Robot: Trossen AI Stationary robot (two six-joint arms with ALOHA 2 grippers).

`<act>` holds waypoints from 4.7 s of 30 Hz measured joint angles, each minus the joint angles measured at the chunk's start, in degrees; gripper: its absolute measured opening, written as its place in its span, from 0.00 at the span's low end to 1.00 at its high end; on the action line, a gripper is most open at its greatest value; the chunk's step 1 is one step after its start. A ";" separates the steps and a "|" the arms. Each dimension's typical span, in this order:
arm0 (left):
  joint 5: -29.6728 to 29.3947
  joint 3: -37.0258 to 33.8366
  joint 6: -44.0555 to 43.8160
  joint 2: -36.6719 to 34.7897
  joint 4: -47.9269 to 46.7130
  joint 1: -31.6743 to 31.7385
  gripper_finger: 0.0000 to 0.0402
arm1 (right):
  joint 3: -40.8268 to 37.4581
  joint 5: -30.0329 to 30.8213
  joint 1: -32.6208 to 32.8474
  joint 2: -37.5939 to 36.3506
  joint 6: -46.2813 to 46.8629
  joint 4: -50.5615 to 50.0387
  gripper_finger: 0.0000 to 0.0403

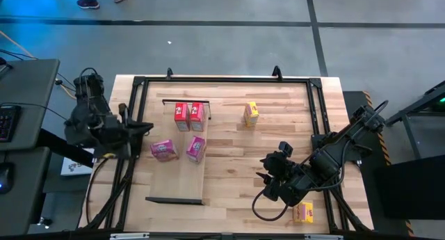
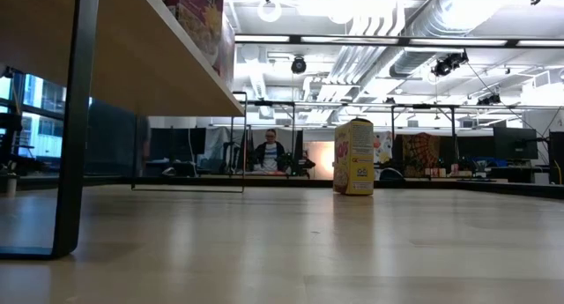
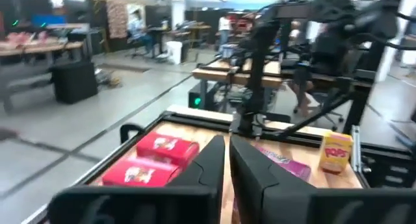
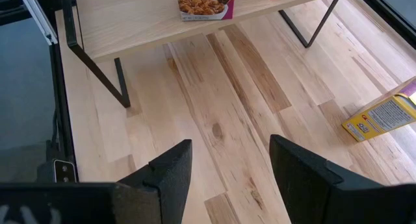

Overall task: Stack cereal on shelf
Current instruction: Put the purple cereal box on the shelf aligned with the purple cereal box, then adjust the purple cereal box on the shelf

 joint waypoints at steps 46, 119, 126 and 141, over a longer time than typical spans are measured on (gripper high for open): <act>36.67 0.06 -66.67 16.28 -37.39 7.92 0.00 | -0.02 3.00 0.00 0.00 0.87 -0.01 0.48; 13.29 -0.03 -46.13 7.65 -38.69 8.93 0.00 | -33.99 -19.93 -26.36 15.56 -42.40 107.51 0.00; 9.19 -0.03 -45.36 10.50 -38.63 8.94 0.00 | -33.88 -18.70 -26.71 15.56 -42.23 105.24 0.00; 6.93 -0.03 -45.30 10.83 -37.89 8.94 0.00 | -33.64 -20.12 -28.28 17.96 -42.15 110.25 0.00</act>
